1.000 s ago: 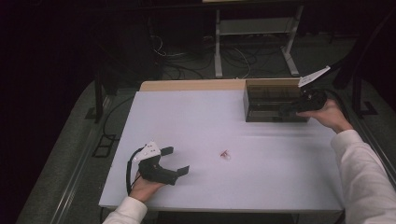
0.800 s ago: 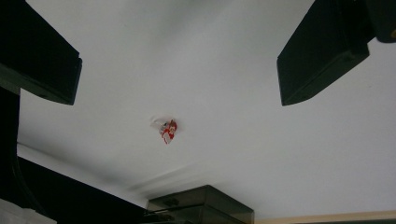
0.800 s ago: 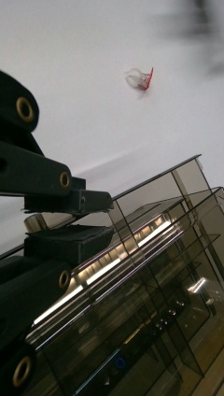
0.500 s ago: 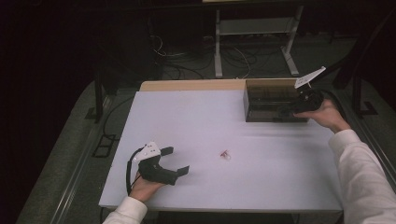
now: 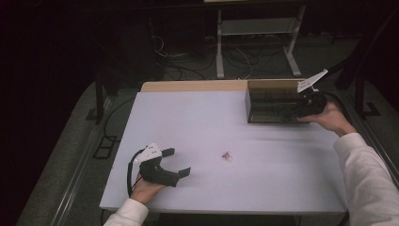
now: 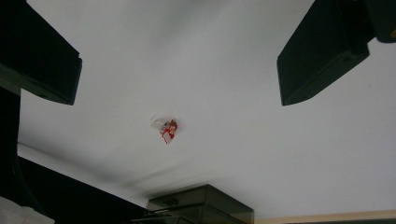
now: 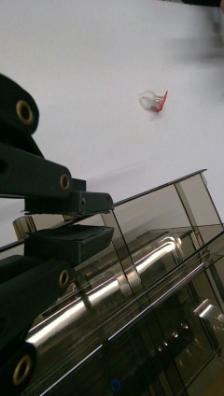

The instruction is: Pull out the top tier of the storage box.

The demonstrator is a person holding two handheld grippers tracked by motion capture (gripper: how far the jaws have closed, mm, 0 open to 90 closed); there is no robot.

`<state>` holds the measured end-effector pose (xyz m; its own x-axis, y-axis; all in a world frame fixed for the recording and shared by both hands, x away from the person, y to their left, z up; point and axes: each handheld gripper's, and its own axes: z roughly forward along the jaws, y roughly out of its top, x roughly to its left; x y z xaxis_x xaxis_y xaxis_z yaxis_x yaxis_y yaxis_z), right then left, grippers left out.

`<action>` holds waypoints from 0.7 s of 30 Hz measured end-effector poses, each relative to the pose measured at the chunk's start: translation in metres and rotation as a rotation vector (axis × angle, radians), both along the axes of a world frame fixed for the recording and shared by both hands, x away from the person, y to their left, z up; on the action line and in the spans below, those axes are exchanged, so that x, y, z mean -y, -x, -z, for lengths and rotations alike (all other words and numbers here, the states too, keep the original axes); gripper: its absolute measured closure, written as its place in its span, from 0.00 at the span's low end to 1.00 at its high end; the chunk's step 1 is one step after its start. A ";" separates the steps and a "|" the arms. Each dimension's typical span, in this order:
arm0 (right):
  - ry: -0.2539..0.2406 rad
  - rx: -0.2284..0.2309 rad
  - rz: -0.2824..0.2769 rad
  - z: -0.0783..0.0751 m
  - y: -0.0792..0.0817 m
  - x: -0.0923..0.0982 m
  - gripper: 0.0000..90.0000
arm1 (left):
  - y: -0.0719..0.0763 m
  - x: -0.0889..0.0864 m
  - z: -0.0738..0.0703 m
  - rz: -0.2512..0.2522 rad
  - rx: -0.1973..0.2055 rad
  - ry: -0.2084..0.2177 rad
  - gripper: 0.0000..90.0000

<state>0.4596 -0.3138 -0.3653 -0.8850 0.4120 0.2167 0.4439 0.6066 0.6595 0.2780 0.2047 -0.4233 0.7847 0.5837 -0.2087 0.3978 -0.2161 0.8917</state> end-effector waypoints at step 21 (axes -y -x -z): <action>-0.015 -0.019 -0.061 0.003 0.009 0.001 0.92 | 0.000 0.000 0.000 0.000 -0.001 0.001 0.00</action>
